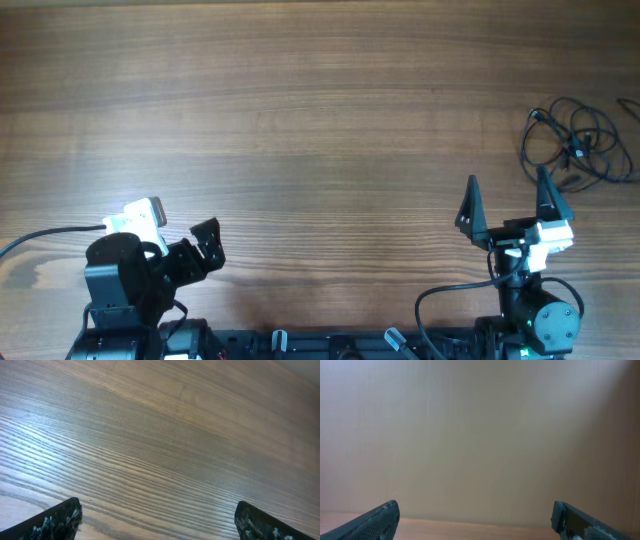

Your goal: Untangle cables

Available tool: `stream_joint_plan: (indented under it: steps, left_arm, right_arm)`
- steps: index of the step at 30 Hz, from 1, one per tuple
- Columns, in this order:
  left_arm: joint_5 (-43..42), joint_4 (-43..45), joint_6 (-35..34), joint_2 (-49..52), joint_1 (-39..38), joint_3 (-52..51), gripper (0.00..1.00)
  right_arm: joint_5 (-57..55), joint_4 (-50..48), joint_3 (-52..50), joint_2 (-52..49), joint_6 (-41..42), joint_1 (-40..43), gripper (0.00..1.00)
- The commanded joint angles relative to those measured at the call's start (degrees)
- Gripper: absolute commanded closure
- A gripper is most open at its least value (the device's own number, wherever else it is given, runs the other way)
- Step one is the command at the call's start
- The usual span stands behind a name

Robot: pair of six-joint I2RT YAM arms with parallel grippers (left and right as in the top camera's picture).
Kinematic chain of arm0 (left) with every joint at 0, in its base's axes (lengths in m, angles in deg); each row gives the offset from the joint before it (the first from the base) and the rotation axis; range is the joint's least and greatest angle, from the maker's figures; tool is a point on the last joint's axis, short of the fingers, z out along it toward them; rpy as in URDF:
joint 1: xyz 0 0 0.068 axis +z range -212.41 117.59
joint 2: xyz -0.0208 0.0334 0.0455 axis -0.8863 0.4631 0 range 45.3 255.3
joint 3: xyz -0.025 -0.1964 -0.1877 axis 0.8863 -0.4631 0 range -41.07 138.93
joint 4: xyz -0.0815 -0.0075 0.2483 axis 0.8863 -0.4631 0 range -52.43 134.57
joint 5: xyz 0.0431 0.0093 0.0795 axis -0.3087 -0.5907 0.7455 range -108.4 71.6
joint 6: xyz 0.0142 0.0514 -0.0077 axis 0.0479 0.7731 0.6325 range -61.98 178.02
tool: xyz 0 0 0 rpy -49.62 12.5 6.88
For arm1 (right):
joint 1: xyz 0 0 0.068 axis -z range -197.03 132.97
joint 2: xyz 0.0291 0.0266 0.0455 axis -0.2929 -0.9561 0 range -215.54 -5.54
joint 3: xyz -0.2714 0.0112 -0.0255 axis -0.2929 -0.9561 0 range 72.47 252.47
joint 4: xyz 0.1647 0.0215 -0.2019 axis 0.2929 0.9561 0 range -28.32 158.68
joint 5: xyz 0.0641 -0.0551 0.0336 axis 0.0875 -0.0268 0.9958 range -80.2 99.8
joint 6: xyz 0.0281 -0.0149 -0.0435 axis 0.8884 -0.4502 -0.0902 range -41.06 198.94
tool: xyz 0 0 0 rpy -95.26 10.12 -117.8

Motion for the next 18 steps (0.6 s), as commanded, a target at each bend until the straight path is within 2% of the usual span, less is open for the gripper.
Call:
stream_joint_plan:
  steps: [1, 8, 13, 18]
  left_arm:
    - [-0.5, 0.1, 1.2, -0.2, 0.2, -0.4, 0.0]
    - [-0.5, 0.1, 1.2, -0.2, 0.2, -0.4, 0.0]
    - [-0.5, 0.1, 1.2, -0.2, 0.2, -0.4, 0.0]
    - [-0.5, 0.1, 1.2, -0.2, 0.2, -0.4, 0.0]
  right_arm:
    - [0.4, -0.7, -2.5, 1.3, -0.9, 1.2, 0.01]
    - [4.1, 8.9, -2.6, 1.3, -4.2, 2.5, 0.0]
    - [4.8, 20.2, -2.6, 1.3, -2.2, 2.5, 0.0]
    - [4.7, 20.1, -2.6, 1.3, -0.5, 2.5, 0.0]
